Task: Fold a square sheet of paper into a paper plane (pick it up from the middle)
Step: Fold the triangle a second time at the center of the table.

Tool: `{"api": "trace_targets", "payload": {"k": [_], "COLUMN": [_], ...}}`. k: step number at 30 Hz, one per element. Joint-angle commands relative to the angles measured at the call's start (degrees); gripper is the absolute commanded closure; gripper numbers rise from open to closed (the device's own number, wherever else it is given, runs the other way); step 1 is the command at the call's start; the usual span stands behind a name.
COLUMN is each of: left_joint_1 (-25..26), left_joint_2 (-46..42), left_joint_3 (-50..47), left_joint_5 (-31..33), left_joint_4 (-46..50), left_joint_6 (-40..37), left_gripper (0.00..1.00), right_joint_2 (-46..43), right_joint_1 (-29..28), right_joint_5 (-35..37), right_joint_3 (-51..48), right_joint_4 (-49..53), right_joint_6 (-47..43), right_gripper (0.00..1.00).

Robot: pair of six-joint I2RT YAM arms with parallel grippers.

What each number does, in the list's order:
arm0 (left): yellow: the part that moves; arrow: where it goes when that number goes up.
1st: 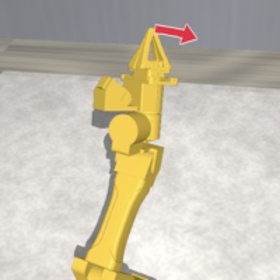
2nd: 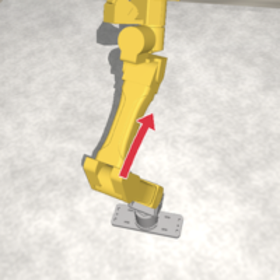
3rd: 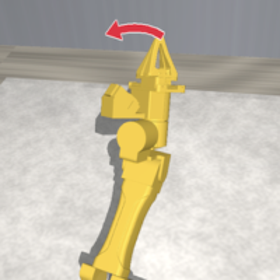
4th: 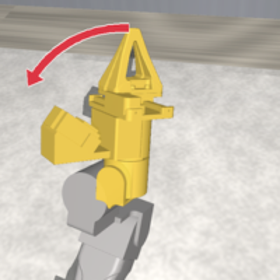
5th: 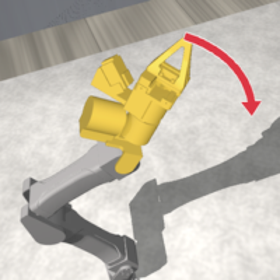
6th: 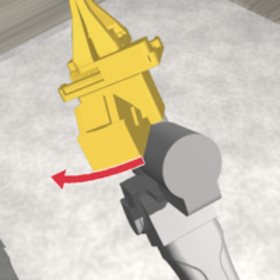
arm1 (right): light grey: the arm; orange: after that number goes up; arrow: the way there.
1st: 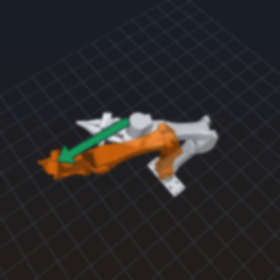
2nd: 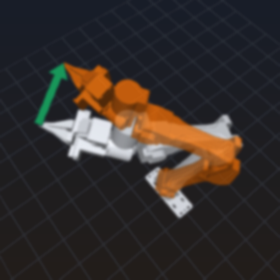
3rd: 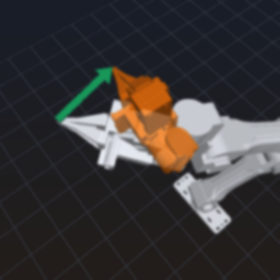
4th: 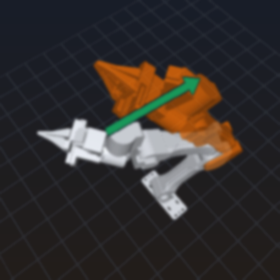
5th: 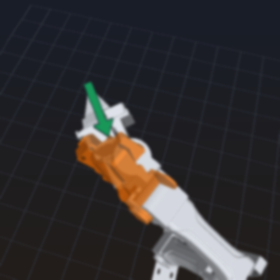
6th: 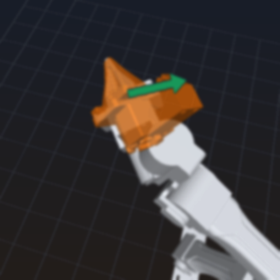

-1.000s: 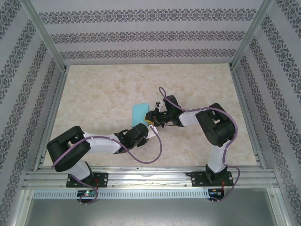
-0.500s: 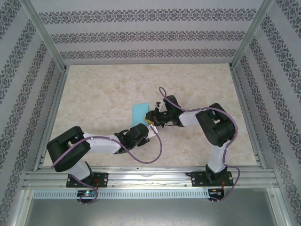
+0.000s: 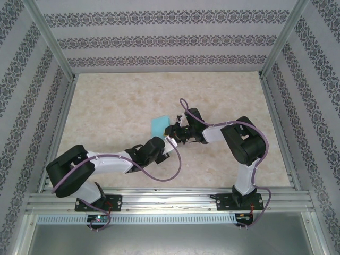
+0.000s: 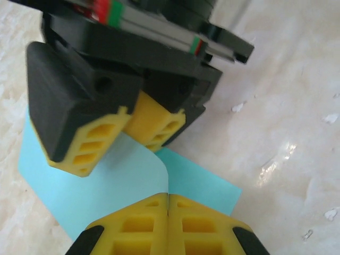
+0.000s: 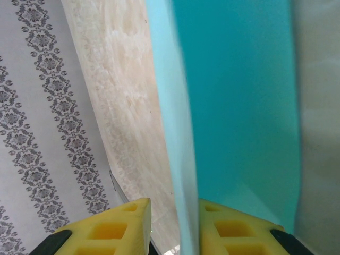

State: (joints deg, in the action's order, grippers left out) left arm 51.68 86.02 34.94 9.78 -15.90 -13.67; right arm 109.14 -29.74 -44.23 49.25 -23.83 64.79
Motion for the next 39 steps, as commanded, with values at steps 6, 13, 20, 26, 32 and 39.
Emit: {"api": "trace_targets", "payload": {"k": [6,13,20,26,32,39], "left_joint_1": [-2.5,-4.7,-8.6,-11.2,-12.6,-14.2], "left_joint_2": [0.3,-0.6,1.2,3.7,5.1,6.8], "left_joint_3": [0.4,-0.3,1.1,1.2,1.2,1.0], "left_joint_5": [-8.6,-12.8,-25.3,-33.0,-36.0,-36.6], "left_joint_4": [2.5,-1.0,-2.1,-7.3,-12.1,-14.2], "left_joint_6": [4.0,9.7,19.1,28.1,33.4,37.2], "left_gripper": [1.0,1.0,1.0,1.0,1.0,1.0], "right_joint_2": [-1.1,-2.3,-9.3,-18.8,-29.1,-31.1], "right_joint_1": [0.6,1.0,4.2,5.8,3.5,-0.8], "right_joint_5": [0.0,1.3,5.3,11.3,19.4,19.9], "right_joint_3": [-0.4,-1.4,-6.5,-12.4,-15.3,-16.0], "right_joint_4": [-1.5,-1.3,1.8,8.5,18.6,21.8], "right_joint_6": [0.6,0.6,-1.3,-5.4,-12.6,-15.3], "right_gripper": [0.74,0.7,0.63,0.63,0.77,0.95]}}
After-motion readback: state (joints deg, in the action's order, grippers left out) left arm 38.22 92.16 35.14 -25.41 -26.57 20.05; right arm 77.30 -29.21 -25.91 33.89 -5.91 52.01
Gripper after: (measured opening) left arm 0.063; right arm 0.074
